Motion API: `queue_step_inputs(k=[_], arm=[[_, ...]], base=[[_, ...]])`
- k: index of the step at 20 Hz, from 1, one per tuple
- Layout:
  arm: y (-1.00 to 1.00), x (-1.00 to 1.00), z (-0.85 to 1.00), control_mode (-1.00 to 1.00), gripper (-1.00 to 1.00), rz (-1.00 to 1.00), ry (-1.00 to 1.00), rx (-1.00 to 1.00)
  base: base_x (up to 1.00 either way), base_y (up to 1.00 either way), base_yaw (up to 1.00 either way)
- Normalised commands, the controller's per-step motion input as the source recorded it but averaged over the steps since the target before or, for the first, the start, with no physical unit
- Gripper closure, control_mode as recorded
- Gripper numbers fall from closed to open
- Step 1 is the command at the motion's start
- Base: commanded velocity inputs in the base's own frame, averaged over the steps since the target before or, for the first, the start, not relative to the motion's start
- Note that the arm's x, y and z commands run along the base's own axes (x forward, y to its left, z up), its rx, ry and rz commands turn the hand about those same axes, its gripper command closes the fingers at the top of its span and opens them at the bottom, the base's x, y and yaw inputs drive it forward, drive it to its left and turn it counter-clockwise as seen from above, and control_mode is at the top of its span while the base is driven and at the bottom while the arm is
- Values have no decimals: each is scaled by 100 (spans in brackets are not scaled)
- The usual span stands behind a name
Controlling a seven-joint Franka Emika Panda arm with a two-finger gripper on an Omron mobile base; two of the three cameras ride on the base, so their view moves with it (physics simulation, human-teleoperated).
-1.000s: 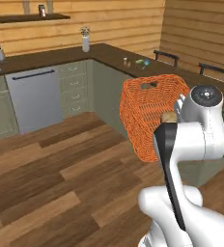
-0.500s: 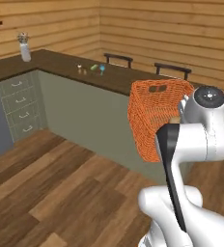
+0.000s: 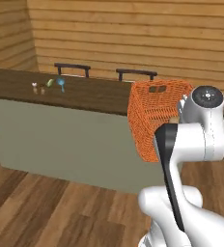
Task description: Open the cabinet, pick up the bread from the cabinet and place it in the basket. Then move the basket to the dining counter.
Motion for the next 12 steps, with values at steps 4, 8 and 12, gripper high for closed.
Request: queue_step_inputs(k=[4,8,12], arm=[[0,0,0,100,100,0,0,0],[0,0,0,100,100,0,0,0],[0,0,0,100,100,0,0,0]], base=[[100,42,-48],[95,36,-32],[92,25,-27]])
